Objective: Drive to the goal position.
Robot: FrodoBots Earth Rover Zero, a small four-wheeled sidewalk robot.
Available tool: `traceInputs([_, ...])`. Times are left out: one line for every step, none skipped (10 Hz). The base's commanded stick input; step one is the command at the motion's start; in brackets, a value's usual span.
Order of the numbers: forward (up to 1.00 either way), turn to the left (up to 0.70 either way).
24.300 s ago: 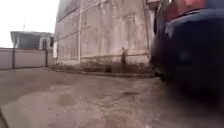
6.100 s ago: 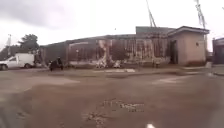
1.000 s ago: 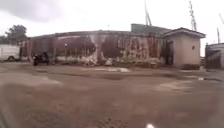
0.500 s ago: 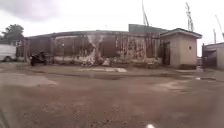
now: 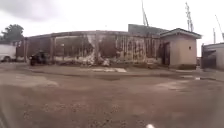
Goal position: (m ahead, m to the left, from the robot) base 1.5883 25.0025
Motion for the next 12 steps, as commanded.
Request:
traceInputs([-0.43, 0.43])
traceInputs([-0.66, 0.45])
traceInputs([-0.82, 0.33])
traceInputs([-0.81, 0.32])
traceInputs([-0.40, 0.59])
traceInputs([0.00, 0.68])
traceInputs([0.00, 0.11])
traceInputs([0.00, 0.49])
traceInputs([0.08, 0.73])
traceInputs([0.29, 0.44])
traceInputs([0.49, 0.15])
traceInputs([0.68, 0.00])
